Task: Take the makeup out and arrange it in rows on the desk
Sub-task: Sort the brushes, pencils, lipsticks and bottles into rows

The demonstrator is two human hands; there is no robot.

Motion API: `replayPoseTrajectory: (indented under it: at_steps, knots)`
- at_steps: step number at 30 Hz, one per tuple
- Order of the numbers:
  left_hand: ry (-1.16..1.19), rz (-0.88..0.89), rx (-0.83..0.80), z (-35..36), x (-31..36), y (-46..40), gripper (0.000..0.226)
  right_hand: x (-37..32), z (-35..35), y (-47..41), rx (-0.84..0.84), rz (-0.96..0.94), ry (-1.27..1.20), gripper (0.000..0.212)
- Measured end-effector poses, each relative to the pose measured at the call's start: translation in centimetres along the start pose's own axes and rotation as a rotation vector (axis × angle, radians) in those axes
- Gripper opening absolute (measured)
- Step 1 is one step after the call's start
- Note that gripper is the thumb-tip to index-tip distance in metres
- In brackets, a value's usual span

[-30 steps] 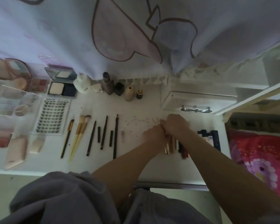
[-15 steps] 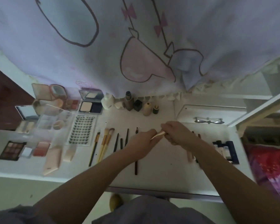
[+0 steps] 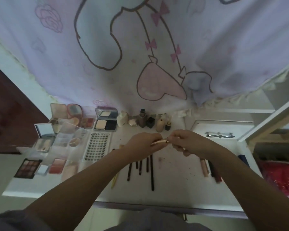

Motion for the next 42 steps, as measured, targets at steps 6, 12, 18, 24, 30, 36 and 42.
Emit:
replayPoseTrajectory:
  at_steps: [6,12,18,24,30,36,42]
  knots:
    - [-0.069,0.092,0.009,-0.6,1.2,-0.3,0.015,-0.4,-0.6,0.6,-0.036,0.065,-0.027,0.055]
    - [-0.036,0.096,0.061,-1.8,2.0,-1.5,0.025,-0.8,-2.2,1.4,0.005,-0.022,-0.037,0.041]
    - [-0.09,0.125,0.054,-1.5,3.0,-1.9,0.025,-0.3,-2.9,1.9,-0.046,-0.06,-0.075,0.032]
    - [-0.03,0.111,0.049,-1.3,3.6,-2.4,0.026,0.1,-3.9,2.3,-0.098,0.016,-0.019,0.048]
    - [-0.023,0.08,0.038,-1.0,3.4,-2.8,0.028,0.1,-4.3,2.4,-0.056,-0.049,0.011,0.02]
    - [-0.057,0.076,0.031,-0.8,3.7,-3.1,0.033,0.2,-4.5,2.3,-0.057,0.001,-0.053,0.032]
    - [-0.056,0.094,0.026,-0.9,3.7,-3.1,0.033,0.3,-4.3,2.1,-0.087,0.052,-0.036,0.042]
Point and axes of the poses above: each hand's wrist, its own y-axis away from the middle knuckle, its own z-axis out of the palm, x = y × z, the point moved 3 cm from there along -y, towards the middle knuckle, and after that the axes turned 4 degrees about y, right-handed, at the moved point
